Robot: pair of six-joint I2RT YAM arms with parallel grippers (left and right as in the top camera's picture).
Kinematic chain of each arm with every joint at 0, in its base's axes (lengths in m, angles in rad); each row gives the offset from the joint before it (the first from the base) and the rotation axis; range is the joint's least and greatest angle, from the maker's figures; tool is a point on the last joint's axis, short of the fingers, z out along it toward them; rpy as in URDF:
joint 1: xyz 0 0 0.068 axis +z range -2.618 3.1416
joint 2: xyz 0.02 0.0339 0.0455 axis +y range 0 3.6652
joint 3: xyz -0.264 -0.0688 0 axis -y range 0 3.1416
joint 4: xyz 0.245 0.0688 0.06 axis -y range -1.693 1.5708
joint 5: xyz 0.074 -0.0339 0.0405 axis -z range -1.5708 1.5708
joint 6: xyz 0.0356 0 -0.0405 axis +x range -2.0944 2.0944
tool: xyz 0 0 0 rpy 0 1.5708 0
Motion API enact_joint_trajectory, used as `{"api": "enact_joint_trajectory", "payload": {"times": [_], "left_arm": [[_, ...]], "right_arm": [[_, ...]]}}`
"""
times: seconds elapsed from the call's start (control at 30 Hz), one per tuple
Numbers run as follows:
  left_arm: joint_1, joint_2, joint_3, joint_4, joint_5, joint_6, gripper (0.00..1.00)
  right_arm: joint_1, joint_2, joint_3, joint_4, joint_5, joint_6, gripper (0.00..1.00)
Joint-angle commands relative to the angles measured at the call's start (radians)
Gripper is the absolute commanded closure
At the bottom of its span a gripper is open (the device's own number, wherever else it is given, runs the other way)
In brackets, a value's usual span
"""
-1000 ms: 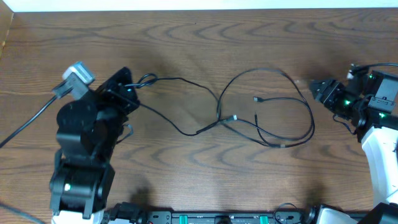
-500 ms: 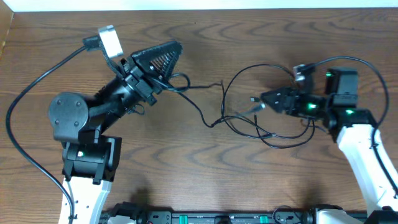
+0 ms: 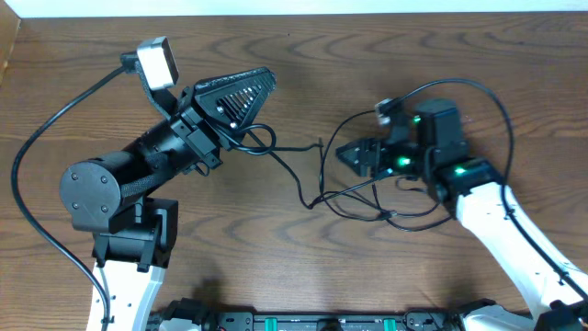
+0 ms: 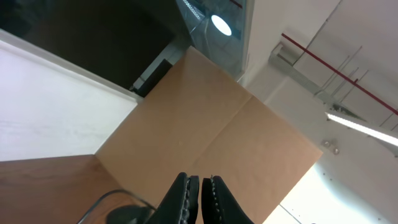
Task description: Untangle cables
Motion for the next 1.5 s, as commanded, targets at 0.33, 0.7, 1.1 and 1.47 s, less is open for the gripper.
{"api": "enact_joint_trajectory", "payload": {"times": [0.33, 0.7, 1.1, 1.47], "left_arm": [[0.002, -0.004, 0.017, 0.001, 0.016, -0.027, 0.92], [0.002, 0.057, 0.017, -0.261, 0.02, 0.0, 0.92], [0.16, 0.095, 0.017, -0.307, 0.133, 0.052, 0.92], [0.161, 0.219, 0.017, -0.688, 0.132, 0.322, 0.92]], "right_arm": [[0.224, 0.117, -0.004, 0.05, 0.334, 0.231, 0.36], [0.197, 0.201, -0.003, 0.101, 0.803, 0.092, 0.99], [-0.201, 0.07, -0.003, 0.056, 1.168, -0.035, 0.84], [-0.47, 0.066, 0.056, 0.179, 0.874, -0.077, 0.77]]}}
